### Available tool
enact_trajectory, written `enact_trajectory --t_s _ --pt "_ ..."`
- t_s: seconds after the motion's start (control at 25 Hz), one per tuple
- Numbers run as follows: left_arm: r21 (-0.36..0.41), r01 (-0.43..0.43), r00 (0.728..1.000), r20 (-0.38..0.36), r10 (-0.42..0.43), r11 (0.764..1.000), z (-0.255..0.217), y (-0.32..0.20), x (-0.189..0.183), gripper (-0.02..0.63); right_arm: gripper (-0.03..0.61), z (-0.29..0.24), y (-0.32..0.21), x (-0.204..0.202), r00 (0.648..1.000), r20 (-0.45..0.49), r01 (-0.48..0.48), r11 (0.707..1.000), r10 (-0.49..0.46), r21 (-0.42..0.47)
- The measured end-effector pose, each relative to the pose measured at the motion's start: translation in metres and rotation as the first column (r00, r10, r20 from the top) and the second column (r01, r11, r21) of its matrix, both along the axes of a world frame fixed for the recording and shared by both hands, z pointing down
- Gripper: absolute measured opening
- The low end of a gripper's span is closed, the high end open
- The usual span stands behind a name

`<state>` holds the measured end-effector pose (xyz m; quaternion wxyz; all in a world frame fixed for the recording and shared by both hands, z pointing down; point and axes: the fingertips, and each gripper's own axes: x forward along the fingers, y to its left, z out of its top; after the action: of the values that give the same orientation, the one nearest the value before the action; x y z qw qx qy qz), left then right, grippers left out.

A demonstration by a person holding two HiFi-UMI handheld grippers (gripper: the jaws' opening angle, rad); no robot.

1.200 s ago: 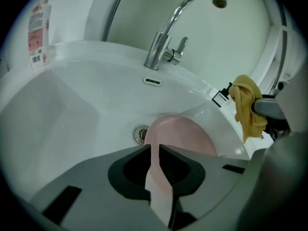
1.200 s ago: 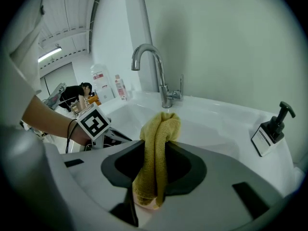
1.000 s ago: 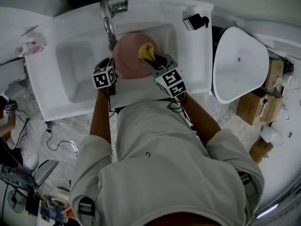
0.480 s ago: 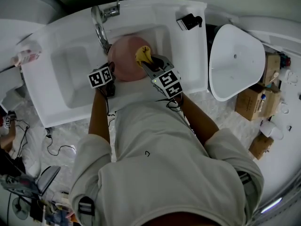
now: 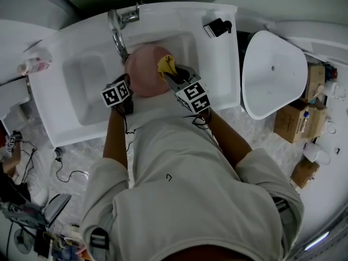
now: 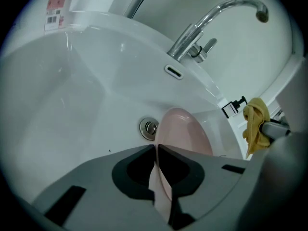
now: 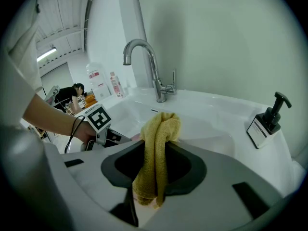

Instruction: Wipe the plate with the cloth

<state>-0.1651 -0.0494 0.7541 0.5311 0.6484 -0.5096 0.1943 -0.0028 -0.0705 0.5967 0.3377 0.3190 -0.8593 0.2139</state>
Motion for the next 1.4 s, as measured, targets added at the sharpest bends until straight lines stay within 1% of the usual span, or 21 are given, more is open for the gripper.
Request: enact_trajectory --t_s 0.08,0.32,0.48,0.64,0.72,0.84,1.0,1.2,1.32,1.4 --pt "0.020 -0.006 1.000 0.026 0.005 1.000 -0.010 0.001 -0.001 0.041 0.115 -0.002 0.002 0.001 1.000 0.005 -0.003 1.000 0.003 0.001" --pt "0.068 -0.016 0.997 0.074 0.011 0.998 -0.039 0.004 0.001 0.043 0.115 -0.006 0.004 0.007 0.999 0.018 -0.030 1.000 0.030 0.009" --pt "0.100 -0.028 0.997 0.075 0.021 0.995 -0.056 0.003 0.008 0.046 0.115 -0.006 -0.001 0.010 0.998 0.016 -0.053 0.999 0.053 0.011" --pt "0.122 -0.053 0.994 0.097 0.041 0.991 -0.070 0.004 0.014 0.052 0.117 0.002 -0.009 0.009 0.998 0.020 -0.057 0.998 0.058 -0.005" --pt "0.127 -0.061 0.993 0.104 0.048 0.990 -0.075 0.005 0.017 0.053 0.117 0.014 -0.014 0.008 0.999 0.003 -0.047 0.999 0.047 -0.024" --pt "0.137 -0.088 0.990 0.125 0.071 0.987 -0.081 0.004 0.021 0.054 0.117 0.043 -0.022 0.006 0.998 -0.055 -0.022 0.997 0.018 -0.075" --pt "0.144 -0.123 0.982 0.159 0.100 0.982 -0.086 0.004 0.023 0.055 0.117 0.076 -0.037 -0.001 0.993 -0.122 -0.007 0.993 -0.007 -0.118" --pt "0.148 -0.111 0.984 0.153 0.088 0.983 -0.088 0.006 0.025 0.057 0.117 0.092 -0.038 -0.004 0.992 -0.123 -0.019 0.986 -0.002 -0.164" --pt "0.155 -0.124 0.983 0.157 0.099 0.980 -0.091 0.007 0.025 0.058 0.117 0.098 -0.036 -0.003 0.991 -0.129 -0.039 0.981 0.014 -0.190" --pt "0.173 -0.140 0.981 0.156 0.113 0.975 -0.093 0.006 0.027 0.060 0.117 0.103 -0.038 -0.002 0.989 -0.140 -0.063 0.977 0.035 -0.203"
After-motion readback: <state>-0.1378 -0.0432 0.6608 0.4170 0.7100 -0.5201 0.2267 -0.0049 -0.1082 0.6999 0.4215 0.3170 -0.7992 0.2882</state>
